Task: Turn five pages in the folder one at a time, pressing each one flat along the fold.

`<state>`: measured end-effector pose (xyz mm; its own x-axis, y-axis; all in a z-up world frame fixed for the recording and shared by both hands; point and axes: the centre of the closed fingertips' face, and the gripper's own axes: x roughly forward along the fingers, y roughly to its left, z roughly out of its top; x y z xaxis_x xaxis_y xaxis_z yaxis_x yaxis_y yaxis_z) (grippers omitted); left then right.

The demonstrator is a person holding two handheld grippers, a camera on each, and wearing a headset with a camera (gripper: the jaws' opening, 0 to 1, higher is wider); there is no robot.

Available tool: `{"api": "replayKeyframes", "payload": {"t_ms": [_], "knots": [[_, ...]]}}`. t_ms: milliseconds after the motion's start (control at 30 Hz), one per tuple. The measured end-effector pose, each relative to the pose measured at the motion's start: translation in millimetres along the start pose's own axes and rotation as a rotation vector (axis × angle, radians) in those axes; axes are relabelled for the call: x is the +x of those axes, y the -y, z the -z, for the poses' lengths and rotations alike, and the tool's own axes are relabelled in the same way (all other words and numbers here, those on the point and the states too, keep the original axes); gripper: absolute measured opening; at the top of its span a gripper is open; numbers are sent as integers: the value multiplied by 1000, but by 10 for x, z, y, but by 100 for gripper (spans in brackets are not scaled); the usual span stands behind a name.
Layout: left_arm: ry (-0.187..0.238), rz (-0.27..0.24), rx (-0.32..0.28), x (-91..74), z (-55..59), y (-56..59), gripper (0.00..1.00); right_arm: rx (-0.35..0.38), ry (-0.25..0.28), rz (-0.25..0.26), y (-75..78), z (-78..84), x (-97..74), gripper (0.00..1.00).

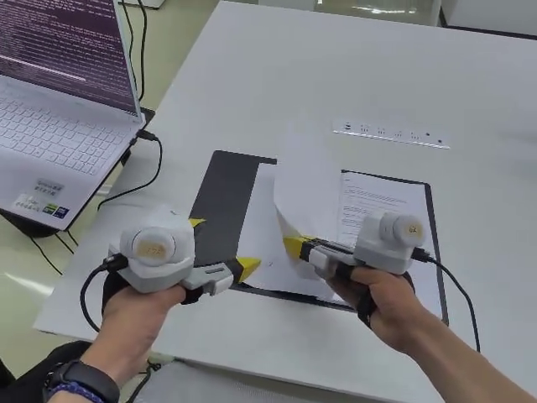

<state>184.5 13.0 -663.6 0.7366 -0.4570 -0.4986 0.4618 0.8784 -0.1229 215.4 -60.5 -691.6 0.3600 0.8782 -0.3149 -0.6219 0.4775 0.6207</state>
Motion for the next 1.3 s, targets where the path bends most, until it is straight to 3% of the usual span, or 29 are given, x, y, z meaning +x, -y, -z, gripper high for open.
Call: {"api": "replayKeyframes", "payload": {"t_ms": [300,533,967,1300], "knots": [[7,-8,-12,-152,41,-118,70,49,-12,-14,-33,42,240,0],[8,-8,-33,-210,83,-150,70,74,-36,-5,37,153,370,0],[-4,8,-26,-213,106,-135,71,144,-86,40,232,416,615,0],[3,0,-57,-208,93,-207,70,196,-107,56,337,583,708,1]]}}
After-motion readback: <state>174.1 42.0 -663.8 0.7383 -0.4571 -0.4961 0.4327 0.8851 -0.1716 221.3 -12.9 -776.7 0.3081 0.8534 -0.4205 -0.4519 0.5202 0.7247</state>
